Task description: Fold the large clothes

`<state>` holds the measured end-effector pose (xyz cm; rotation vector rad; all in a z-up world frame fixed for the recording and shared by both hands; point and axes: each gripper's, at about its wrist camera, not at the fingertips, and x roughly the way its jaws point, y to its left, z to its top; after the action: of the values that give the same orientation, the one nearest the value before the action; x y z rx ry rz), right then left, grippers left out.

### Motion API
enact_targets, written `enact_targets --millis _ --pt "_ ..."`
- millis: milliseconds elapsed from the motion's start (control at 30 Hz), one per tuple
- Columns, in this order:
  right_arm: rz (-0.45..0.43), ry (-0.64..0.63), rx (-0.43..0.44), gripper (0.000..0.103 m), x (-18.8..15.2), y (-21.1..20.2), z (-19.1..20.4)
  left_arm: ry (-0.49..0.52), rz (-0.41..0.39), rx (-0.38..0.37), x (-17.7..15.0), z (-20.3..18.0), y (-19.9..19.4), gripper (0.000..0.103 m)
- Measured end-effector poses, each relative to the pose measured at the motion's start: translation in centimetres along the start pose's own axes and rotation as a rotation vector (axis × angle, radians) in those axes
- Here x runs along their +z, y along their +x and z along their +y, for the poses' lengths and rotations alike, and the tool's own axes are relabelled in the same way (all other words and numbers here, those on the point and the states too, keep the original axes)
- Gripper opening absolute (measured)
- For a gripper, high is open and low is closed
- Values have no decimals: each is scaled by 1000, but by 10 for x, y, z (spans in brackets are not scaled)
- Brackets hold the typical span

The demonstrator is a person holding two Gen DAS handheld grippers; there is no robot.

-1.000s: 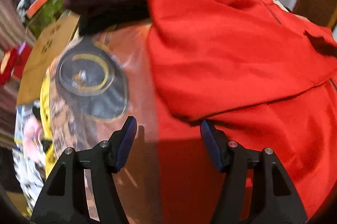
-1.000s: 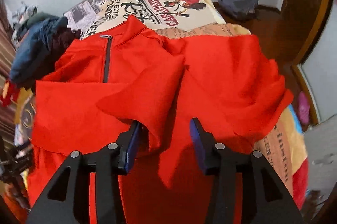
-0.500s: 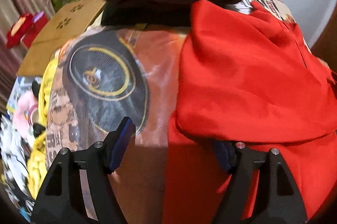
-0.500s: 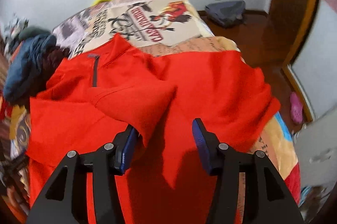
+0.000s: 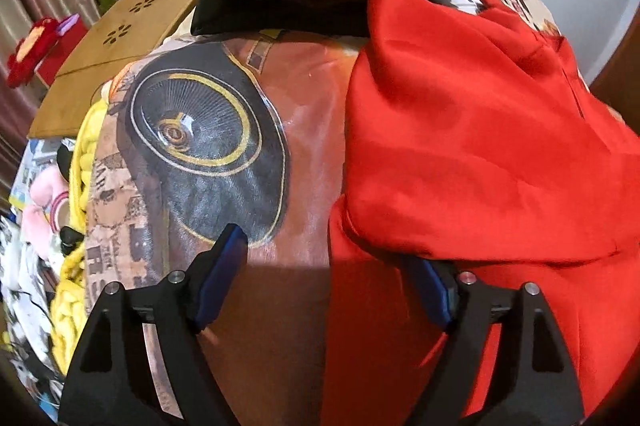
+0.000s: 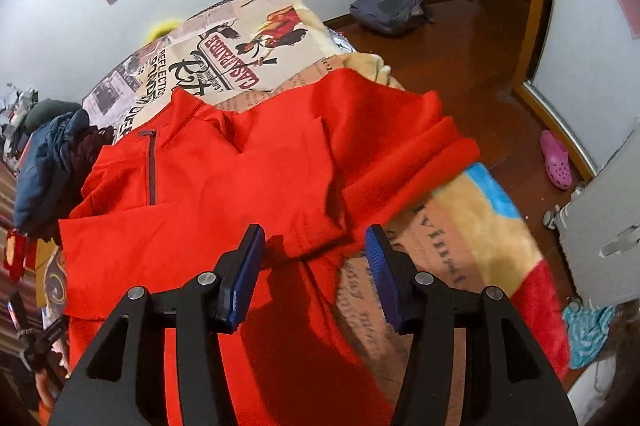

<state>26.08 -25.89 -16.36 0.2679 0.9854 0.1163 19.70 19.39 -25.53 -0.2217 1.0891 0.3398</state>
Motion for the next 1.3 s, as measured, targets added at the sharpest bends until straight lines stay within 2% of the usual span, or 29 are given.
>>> enact_targets --millis 200,300,467,600,667,800,1000,1033,1067,1200,1300 --pt "-49 7 19 48 15 -20 -13 77 -7 -43 -5 -7 -32 80" --pt "-79 5 31 48 25 -30 -20 112 -52 -67 -2 -14 -57 80" --pt "-99 40 43 48 43 -29 -34 173 -183 -103 15 -40 -101 80" --pt "-79 116 60 48 55 -12 -58 180 -231 -130 33 -61 -111 80" --pt "-45 166 70 48 58 1 -71 168 -228 -158 44 -71 -106 80" --pt "31 246 64 48 60 34 -95 140 -173 -230 54 -89 -86 80" --pt "120 386 82 48 59 83 -124 142 -96 -254 49 -109 -58 80" --pt "129 400 72 45 59 88 -128 146 -88 -250 48 -112 -54 80" --pt "121 417 54 38 58 93 -132 154 -84 -237 45 -114 -51 80" --pt "117 451 42 26 54 102 -143 194 -93 -171 38 -118 -45 80" --pt "98 442 27 12 54 100 -144 212 -88 -157 34 -118 -41 80"
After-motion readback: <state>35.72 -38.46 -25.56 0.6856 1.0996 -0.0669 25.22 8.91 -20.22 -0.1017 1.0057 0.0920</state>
